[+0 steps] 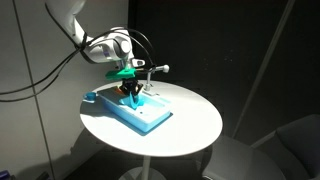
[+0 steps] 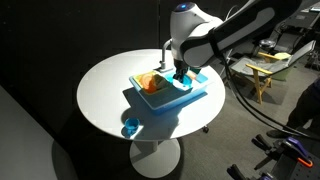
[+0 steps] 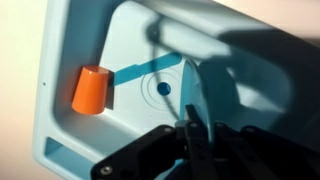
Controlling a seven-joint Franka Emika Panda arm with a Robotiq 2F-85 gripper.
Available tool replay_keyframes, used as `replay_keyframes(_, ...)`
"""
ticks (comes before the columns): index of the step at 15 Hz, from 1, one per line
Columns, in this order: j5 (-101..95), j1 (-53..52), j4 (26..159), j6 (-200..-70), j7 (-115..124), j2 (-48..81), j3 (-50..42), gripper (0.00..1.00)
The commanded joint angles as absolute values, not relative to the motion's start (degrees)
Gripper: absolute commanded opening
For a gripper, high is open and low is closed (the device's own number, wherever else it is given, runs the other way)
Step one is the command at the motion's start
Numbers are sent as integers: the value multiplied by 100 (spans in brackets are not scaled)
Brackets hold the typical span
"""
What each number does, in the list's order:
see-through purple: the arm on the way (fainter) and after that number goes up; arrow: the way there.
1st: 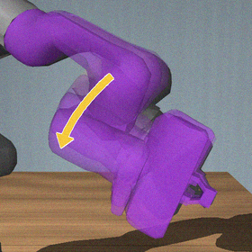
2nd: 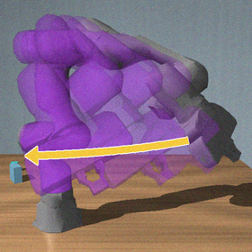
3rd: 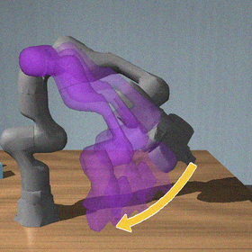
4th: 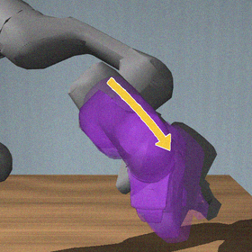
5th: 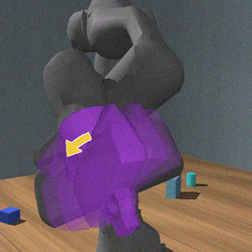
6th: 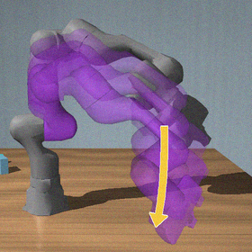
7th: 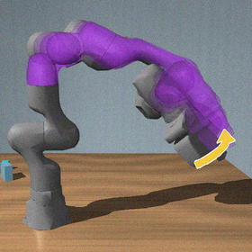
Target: Remove the blue plate from the sink and put it on the table
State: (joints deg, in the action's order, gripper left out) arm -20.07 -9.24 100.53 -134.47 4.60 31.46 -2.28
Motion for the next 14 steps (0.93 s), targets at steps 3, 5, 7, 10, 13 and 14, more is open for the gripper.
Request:
replay_keyframes(3, -1803, -951, 10499, -13349, 702, 2707, -116, 1)
replay_keyframes(5, -1793, -960, 10589, -13375, 750, 2632, -88, 1)
replay_keyframes(7, -1802, -966, 10690, -13403, 807, 2544, -67, 1)
replay_keyframes(10, -1734, -957, 10856, -13375, 858, 2356, -8, 1)
replay_keyframes(13, -1546, -910, 11060, -13388, 790, 2100, 86, 1)
replay_keyframes(14, -1437, -882, 11118, -13377, 744, 2013, 125, 1)
